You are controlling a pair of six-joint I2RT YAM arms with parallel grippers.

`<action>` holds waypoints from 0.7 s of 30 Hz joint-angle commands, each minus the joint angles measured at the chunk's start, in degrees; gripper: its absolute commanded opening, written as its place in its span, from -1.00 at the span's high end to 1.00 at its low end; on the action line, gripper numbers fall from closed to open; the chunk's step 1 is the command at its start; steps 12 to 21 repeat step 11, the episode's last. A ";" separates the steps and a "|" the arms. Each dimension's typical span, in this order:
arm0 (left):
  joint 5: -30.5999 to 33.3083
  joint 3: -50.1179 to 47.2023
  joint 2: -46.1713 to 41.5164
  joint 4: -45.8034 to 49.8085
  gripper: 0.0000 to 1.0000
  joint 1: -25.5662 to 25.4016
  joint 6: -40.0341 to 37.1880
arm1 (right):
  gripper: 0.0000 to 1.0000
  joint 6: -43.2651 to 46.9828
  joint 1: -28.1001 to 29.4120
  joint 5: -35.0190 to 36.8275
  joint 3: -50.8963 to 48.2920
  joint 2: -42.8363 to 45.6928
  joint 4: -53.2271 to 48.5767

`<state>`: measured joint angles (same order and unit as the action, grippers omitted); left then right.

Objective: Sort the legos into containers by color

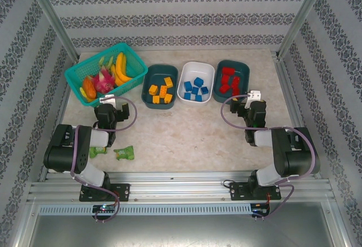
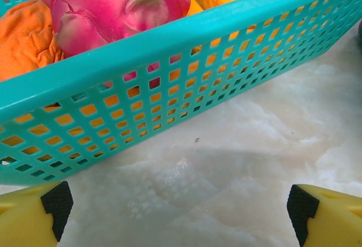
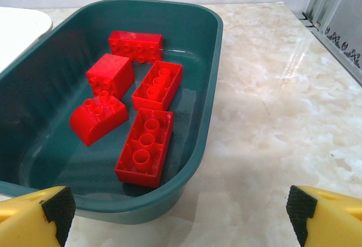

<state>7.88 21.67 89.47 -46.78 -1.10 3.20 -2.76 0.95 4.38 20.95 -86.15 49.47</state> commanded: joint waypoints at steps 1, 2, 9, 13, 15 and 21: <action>-3.43 1.51 -0.17 -1.58 -1.00 0.23 -1.94 | -0.95 0.66 0.02 -0.93 0.93 -0.08 1.85; -3.95 1.61 -0.19 -1.34 -1.00 0.27 -2.13 | -0.95 0.66 0.02 -0.87 0.93 -0.10 1.85; -4.98 1.75 -0.09 -1.09 -1.00 0.67 -1.97 | -0.95 0.67 0.02 -0.89 0.93 -0.08 1.85; -5.06 1.69 -0.14 -1.20 -1.00 0.66 -2.06 | -0.95 0.71 0.02 -0.89 0.93 -0.09 1.85; -5.06 1.69 -0.14 -1.20 -1.00 0.66 -2.06 | -0.95 0.71 0.02 -0.89 0.93 -0.09 1.85; -5.06 1.69 -0.14 -1.20 -1.00 0.66 -2.06 | -0.95 0.71 0.02 -0.89 0.93 -0.09 1.85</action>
